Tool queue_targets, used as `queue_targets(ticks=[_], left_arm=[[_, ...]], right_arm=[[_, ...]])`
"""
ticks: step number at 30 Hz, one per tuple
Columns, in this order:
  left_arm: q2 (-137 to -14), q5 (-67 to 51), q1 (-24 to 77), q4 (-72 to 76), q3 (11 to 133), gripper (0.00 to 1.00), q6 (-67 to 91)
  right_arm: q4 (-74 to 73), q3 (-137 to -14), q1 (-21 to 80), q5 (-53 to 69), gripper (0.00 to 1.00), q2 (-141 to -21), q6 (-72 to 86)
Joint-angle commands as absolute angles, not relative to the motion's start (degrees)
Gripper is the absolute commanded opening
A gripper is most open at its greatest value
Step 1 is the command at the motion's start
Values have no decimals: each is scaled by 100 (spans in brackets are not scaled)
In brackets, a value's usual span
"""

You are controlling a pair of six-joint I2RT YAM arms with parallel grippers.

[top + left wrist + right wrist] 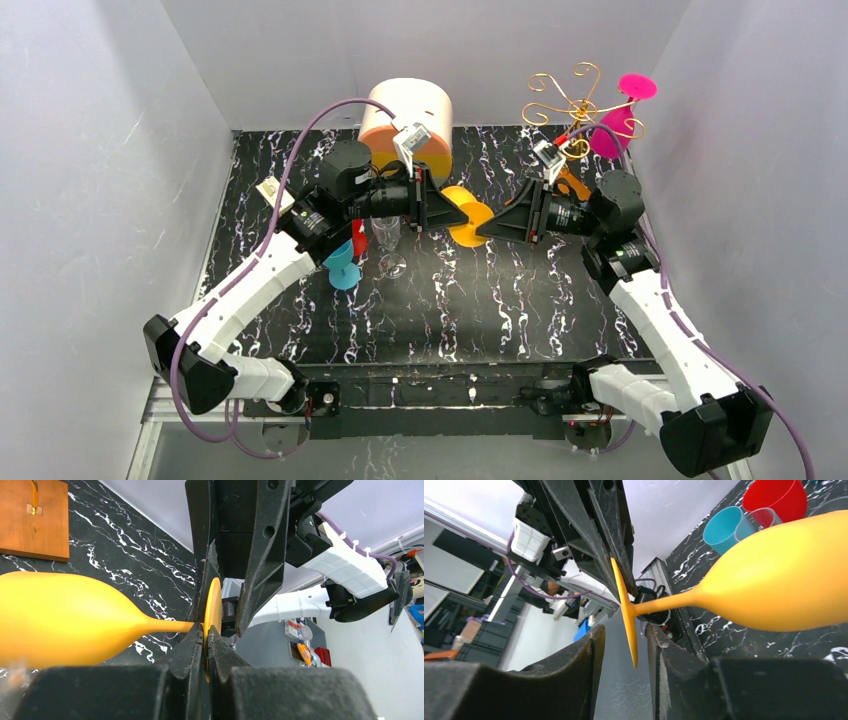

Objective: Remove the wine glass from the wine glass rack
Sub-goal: Place the wine glass at the center of the board.

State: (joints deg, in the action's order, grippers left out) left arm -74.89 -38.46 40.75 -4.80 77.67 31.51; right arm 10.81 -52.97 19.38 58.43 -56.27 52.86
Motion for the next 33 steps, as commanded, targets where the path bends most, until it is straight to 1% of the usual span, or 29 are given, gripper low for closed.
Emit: queue_targets(ticks=[1, 4, 6, 8, 14, 16, 20, 21, 22, 23, 24, 25, 26, 28, 29, 33], left_arm=[[-7321, -3845, 4156, -371, 7980, 0, 3058], [-7297, -3806, 4165, -351, 7975, 0, 3058], [-7288, -3801, 4163, -335, 7978, 0, 3056], [-7282, -3796, 4162, -333, 7978, 0, 3059], [-7262, -3828, 4166, -316, 7966, 0, 3050], [-7237, -3838, 4161, -316, 7954, 0, 3049], [-7197, -3860, 4162, -361, 7971, 0, 3066], [-7198, -3820, 4163, -432, 8000, 6, 3056], [-7194, -3776, 4165, -525, 8035, 16, 3021], [-7186, -3728, 4160, -634, 8080, 29, 2970], [-7177, -3658, 4161, -776, 8129, 44, 2898], [-7160, -3522, 4164, -997, 8206, 57, 2796], [-7136, -3346, 4158, -1208, 8292, 66, 2643], [-7047, -2974, 4159, -1542, 8399, 79, 2474], [-6989, -2835, 4159, -1652, 8424, 83, 2416], [-6835, -2036, 4131, -2115, 8641, 94, 2320]], right_arm=[[1869, -5238, 2122, 5788, 39, -5755, 5554], [1861, -5175, 2273, 5876, 35, -5802, 5543], [1863, -5138, 2329, 5897, 28, -5757, 5483], [1862, -5112, 2338, 5881, 25, -5712, 5430], [1897, -5115, 2336, 5816, 5, -5707, 5366], [1903, -5111, 2332, 5723, 2, -5695, 5325], [2116, -5041, 2333, 5814, 1, -5703, 5290], [2160, -5026, 2338, 5878, 1, -5704, 5239], [2156, -5032, 2336, 5919, 1, -5704, 5147], [2159, -5028, 2334, 5949, 1, -5692, 5043], [2162, -5021, 2330, 5983, 1, -5669, 4932], [2158, -5005, 2334, 6030, 1, -5644, 4713], [2121, -4983, 2330, 6080, 1, -5612, 4512], [2074, -4901, 2335, 6190, 1, -5527, 4126], [2052, -4854, 2331, 6237, 1, -5494, 3935], [1644, -4710, 2330, 6638, 1, -5406, 2942]])
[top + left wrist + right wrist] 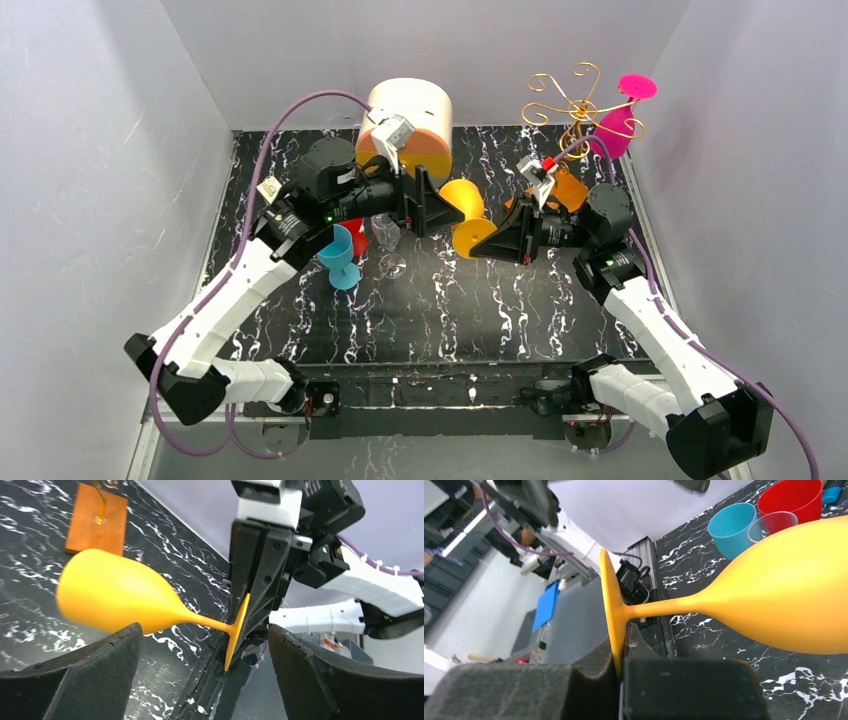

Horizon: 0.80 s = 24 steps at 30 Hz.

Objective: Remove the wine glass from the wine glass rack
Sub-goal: Place the wine glass at the center of the board.

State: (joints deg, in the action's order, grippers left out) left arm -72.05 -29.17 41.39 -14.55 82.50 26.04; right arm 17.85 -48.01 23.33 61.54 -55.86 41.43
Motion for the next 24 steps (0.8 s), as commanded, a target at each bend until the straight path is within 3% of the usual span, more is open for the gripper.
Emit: queue_targets(ticks=[1, 5, 11, 22, 24], left_arm=[[-6848, -1805, 4109, -2290, 8740, 95, 2306], [-6953, -1270, 3813, -2766, 9017, 95, 2433], [-7128, -2225, 2844, -2766, 9017, 95, 3018], [-7422, -3849, 2663, -1452, 8540, 97, 4134], [-7616, -4251, 2663, -1303, 8519, 92, 4286]], right_arm=[[1458, -4711, 2329, 6732, 1, -5379, 2627], [1101, -4527, 2338, 7312, 1, -5162, 1121], [-574, -4594, 2334, 7624, 1, -4466, -1970], [-784, -4503, 2333, 8037, 1, -4030, -3143], [-848, -4570, 2333, 8035, 1, -4074, -3258]])
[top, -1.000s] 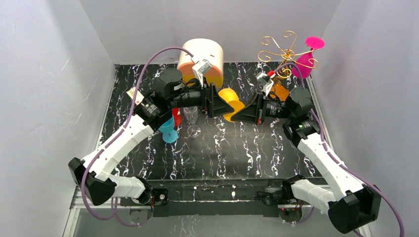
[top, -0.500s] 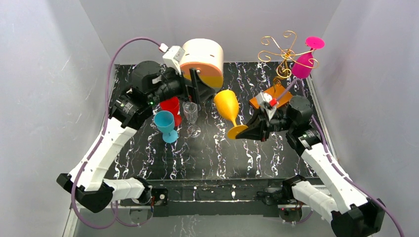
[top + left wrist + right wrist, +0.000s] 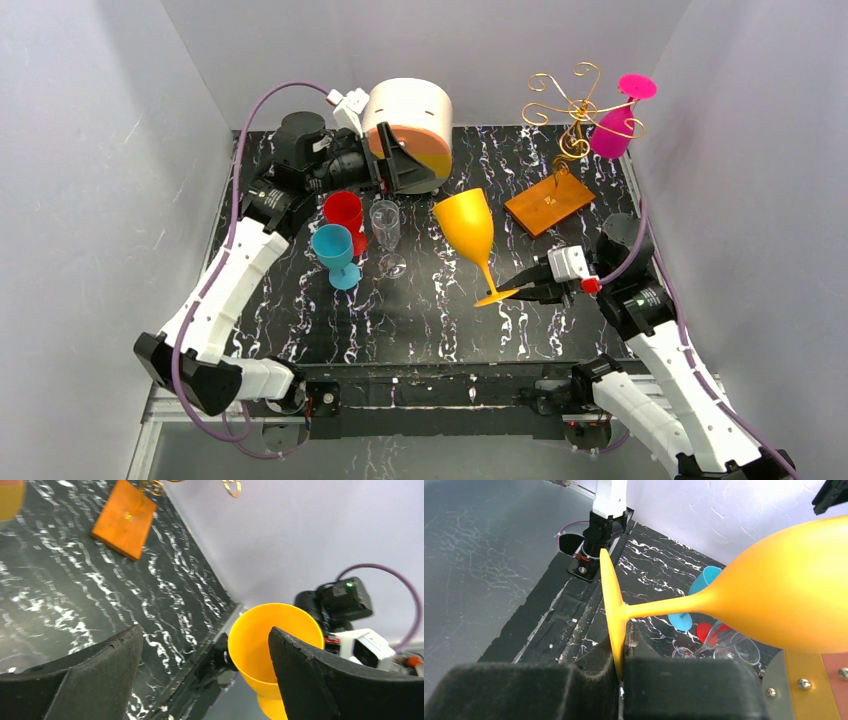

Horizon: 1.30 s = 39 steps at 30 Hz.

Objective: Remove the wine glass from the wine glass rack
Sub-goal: Place the wine glass at the center of the board.

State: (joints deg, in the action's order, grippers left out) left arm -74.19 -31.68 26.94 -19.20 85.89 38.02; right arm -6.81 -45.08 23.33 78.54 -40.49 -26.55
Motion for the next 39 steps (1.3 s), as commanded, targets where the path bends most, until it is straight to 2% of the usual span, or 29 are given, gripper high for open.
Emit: queue_targets(ticks=[1, 7, 18, 20, 27, 32, 34, 35, 36, 39], left_arm=[[-7661, -4448, 2663, -1260, 8497, 91, 4310], [-7809, -5459, 2694, -1082, 8268, 91, 4307], [-8058, -5791, 3187, -1072, 8096, 82, 4095], [-8135, -5861, 3389, -1077, 8166, 77, 4048], [-8045, -5954, 3419, -1134, 8169, 37, 3982], [-8016, -5965, 3415, -1137, 8280, 30, 3978], [-8009, -5986, 3395, -1176, 8353, 33, 3954], [-7995, -6018, 3379, -1178, 8383, 48, 3947], [-7983, -6064, 3352, -1166, 8397, 53, 3946], [-7939, -6145, 3195, -1234, 8453, 59, 3910]], right_arm=[[-874, -4596, 2331, 8032, 1, -4104, -3324], [-1467, -4917, 2337, 8147, 1, -4375, -4042], [-1594, -5121, 2332, 8365, 1, -4661, -4411], [-1604, -5136, 2335, 8456, 1, -4752, -4501], [-2132, -5296, 2332, 8373, 1, -4948, -5020], [-2410, -5299, 2337, 8232, 1, -4934, -5212], [-2509, -5300, 2336, 8210, 1, -4915, -5257], [-2568, -5295, 2335, 8201, 1, -4911, -5290], [-2627, -5300, 2332, 8199, 1, -4905, -5326], [-2909, -5338, 2336, 8246, 1, -4913, -5511]])
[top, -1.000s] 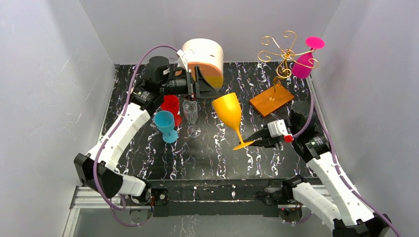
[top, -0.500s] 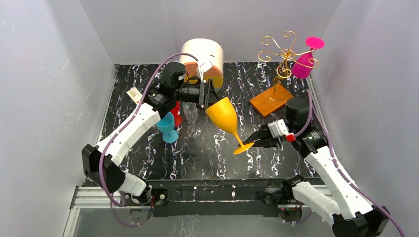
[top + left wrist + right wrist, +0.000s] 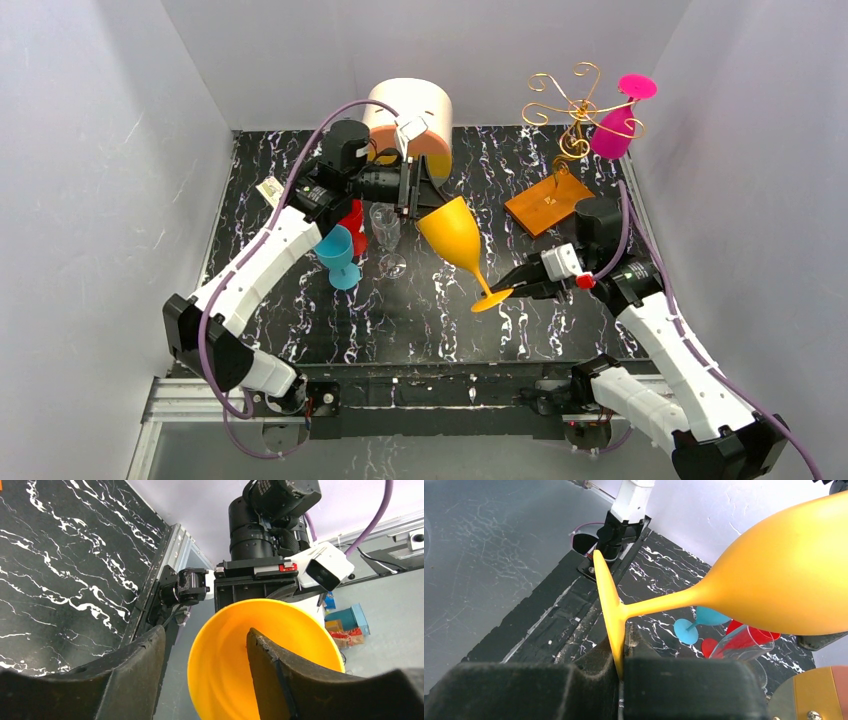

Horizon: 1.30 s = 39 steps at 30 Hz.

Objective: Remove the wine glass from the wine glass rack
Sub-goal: Place the wine glass at the center of the board.

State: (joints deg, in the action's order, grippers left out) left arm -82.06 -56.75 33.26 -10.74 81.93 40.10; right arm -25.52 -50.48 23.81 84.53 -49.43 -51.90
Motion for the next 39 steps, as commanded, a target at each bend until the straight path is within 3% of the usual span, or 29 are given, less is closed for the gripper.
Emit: queue_targets(ticks=[1, 9, 12, 17, 19, 22, 30, 39], left_arm=[[-7929, -6205, 3150, -1239, 8458, 58, 3898], [-7803, -6394, 3122, -1203, 8354, 31, 3887], [-7821, -6451, 3129, -1170, 8366, 15, 3896], [-7822, -6507, 3150, -1144, 8354, 9, 3896], [-7815, -6498, 3156, -1134, 8371, 2, 3867], [-7768, -6467, 3157, -1138, 8360, 0, 3793], [-7820, -5805, 3155, -1958, 8613, 0, 3078], [-7793, -5176, 3155, -2460, 8905, 0, 2603]], right_arm=[[-3064, -5362, 2330, 8254, 1, -4914, -5607], [-3221, -5429, 2334, 8160, 1, -4897, -5761], [-3207, -5495, 2334, 8197, 1, -4976, -5763], [-3208, -5559, 2335, 8154, 1, -5085, -5791], [-3199, -5580, 2330, 8100, 1, -5113, -5801], [-3193, -5621, 2329, 7976, 3, -5122, -5800], [-3087, -5565, 2333, 7728, 36, -4930, -5613], [-2924, -5300, 2337, 7347, 55, -4515, -5234]])
